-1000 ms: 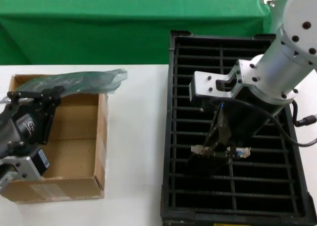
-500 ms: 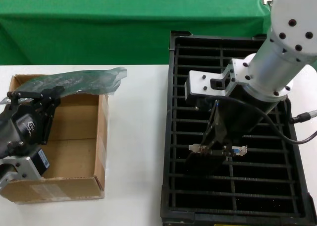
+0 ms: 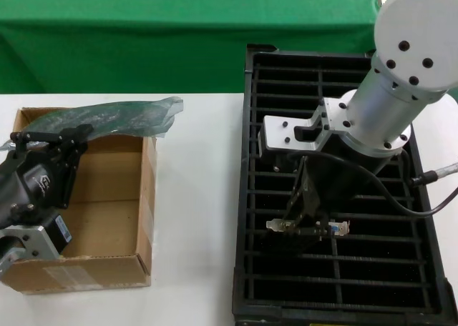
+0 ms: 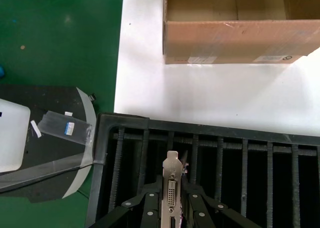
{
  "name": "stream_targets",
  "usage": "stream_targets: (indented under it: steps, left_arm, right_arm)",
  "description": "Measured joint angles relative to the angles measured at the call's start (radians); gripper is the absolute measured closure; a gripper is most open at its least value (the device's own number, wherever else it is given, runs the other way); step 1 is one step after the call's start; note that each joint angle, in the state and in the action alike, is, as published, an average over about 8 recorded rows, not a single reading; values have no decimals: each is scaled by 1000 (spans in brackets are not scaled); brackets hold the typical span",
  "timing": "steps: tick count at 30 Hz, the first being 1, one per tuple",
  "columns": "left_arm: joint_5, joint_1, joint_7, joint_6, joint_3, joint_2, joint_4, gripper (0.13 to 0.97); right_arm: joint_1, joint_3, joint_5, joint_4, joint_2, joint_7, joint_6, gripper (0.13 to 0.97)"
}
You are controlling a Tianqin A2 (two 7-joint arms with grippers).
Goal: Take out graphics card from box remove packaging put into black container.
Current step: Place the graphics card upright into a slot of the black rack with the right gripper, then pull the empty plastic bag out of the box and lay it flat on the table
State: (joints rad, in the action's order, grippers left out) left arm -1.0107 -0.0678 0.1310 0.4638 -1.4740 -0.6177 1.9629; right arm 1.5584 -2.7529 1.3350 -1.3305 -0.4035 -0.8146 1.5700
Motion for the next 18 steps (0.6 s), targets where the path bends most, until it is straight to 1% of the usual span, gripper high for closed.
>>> stream_targets:
  steps: [7, 15, 18]
  left_arm:
    - [0, 0, 0, 0, 0, 0, 0, 958]
    - [0, 0, 0, 0, 0, 0, 0, 958]
    - [0, 0, 0, 0, 0, 0, 0, 958]
  right_arm:
    - [-4, 0, 1, -9, -7, 0, 0, 865]
    - [-7, 11, 3, -31, -18, -7, -1, 759]
    - [-22, 35, -10, -50, -26, -7, -7, 759]
